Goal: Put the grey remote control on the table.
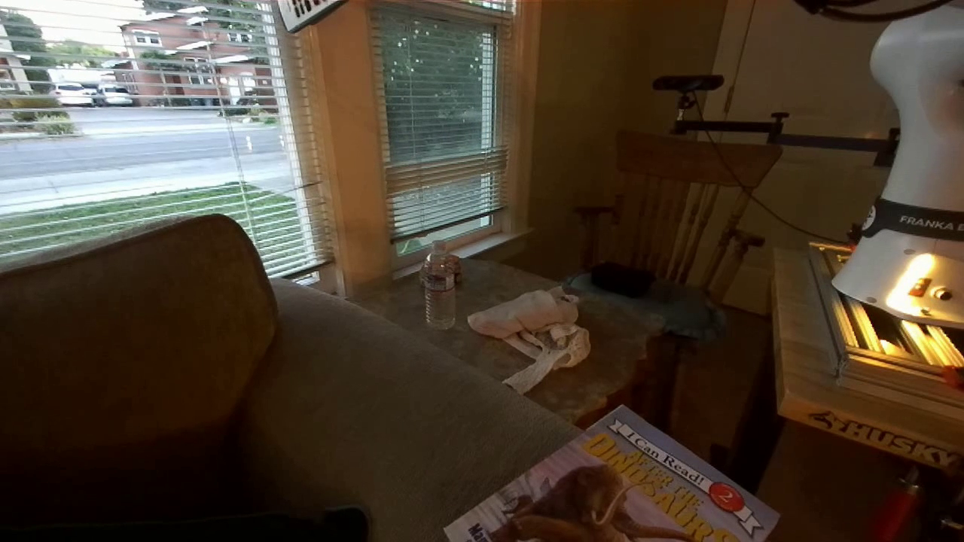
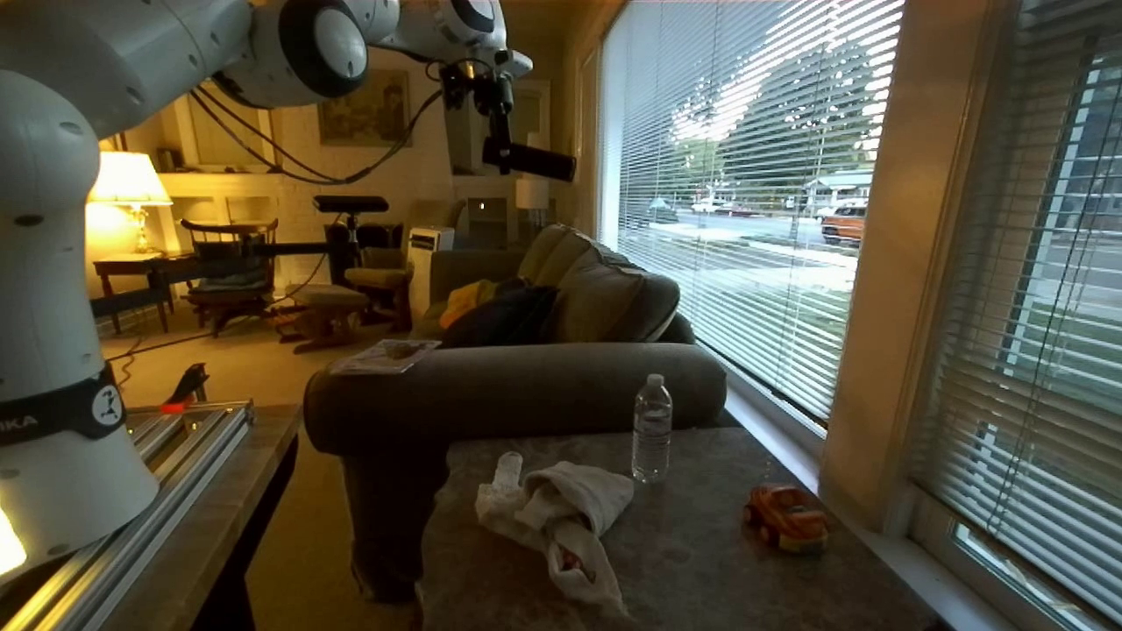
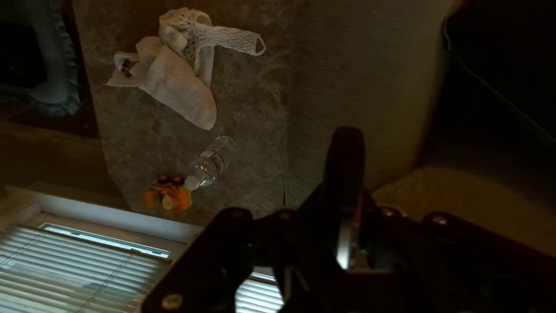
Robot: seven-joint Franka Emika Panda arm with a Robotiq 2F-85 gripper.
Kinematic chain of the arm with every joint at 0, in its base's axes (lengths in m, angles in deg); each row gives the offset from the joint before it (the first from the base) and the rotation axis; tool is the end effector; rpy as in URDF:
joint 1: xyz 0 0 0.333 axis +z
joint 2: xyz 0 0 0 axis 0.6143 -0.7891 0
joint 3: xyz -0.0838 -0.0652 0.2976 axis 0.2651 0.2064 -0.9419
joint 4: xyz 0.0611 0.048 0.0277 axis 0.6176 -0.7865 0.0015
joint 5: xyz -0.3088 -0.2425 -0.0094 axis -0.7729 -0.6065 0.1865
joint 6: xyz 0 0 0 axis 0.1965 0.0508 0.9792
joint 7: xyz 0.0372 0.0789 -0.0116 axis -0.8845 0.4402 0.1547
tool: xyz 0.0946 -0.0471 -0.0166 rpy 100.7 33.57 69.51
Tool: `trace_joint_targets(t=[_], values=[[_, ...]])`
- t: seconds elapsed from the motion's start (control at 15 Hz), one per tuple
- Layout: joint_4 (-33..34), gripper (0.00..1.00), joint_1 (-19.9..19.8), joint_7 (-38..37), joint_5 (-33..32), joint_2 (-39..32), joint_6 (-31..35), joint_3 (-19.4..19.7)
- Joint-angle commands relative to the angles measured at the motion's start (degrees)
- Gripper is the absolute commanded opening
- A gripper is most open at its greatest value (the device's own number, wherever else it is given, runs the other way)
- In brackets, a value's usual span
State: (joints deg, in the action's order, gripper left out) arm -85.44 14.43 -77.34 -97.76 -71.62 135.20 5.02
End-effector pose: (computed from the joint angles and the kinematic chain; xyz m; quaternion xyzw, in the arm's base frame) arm 0.4892 0.5458 0.5142 0.9882 -0.0439 0.0726 0.1277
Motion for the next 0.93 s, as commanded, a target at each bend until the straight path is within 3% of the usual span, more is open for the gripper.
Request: trace_joint_targets(t=[0.0,0.4,0.67,0.73,0.8,0.87], values=[[-0.1,0.04,-2.3,-4.2,0.3,1.4,-3.8,0.9],[0.2,0.04,-5.9,-19.9,3.2,3.5,-13.6,0.0],[0.2,0.04,-7.3,-33.1,6.6,4.4,-15.6,-1.7],[0.2,0.04,-6.8,-27.0,3.7,3.5,-14.3,-1.2],[0.2,0.15,-6.9,-27.8,3.8,3.5,-14.4,-1.4],[0.2,0.15,-6.9,-27.6,3.8,3.4,-14.3,-1.3]])
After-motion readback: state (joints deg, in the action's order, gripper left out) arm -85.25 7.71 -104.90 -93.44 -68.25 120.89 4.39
